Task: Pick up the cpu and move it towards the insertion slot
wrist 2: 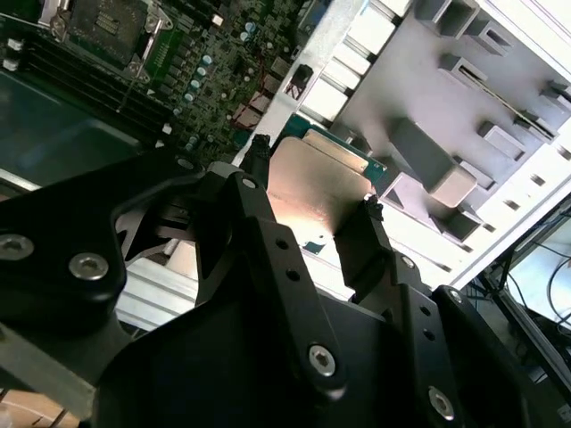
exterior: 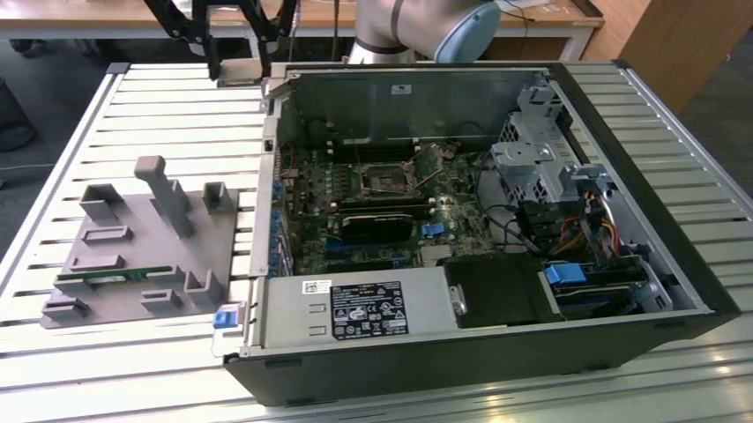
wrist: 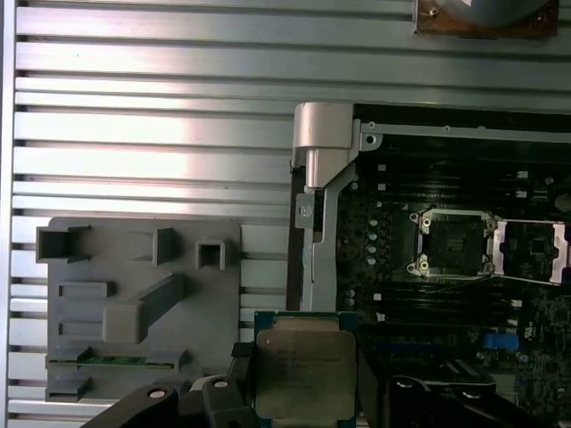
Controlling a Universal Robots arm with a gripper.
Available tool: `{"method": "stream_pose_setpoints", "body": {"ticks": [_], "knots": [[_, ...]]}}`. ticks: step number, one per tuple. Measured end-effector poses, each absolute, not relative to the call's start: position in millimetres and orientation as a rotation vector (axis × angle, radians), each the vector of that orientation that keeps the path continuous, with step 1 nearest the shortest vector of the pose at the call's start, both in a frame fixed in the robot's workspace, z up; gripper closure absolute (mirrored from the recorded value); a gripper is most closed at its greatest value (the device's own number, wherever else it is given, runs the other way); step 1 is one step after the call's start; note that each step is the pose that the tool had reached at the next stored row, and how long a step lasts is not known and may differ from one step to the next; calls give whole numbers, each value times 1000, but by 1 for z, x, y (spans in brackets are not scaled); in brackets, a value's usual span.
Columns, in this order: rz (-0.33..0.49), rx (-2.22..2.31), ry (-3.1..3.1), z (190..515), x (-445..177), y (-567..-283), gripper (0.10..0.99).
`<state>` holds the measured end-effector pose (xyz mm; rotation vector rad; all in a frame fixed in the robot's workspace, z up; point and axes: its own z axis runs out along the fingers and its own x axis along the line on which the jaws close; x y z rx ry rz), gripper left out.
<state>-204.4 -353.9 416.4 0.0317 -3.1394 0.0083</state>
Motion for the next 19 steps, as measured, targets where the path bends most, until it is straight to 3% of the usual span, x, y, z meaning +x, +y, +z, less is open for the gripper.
{"method": "stream_pose_setpoints", "body": {"ticks": [19], "knots": [[8,32,-3139,416,-187,-349,545]]}}
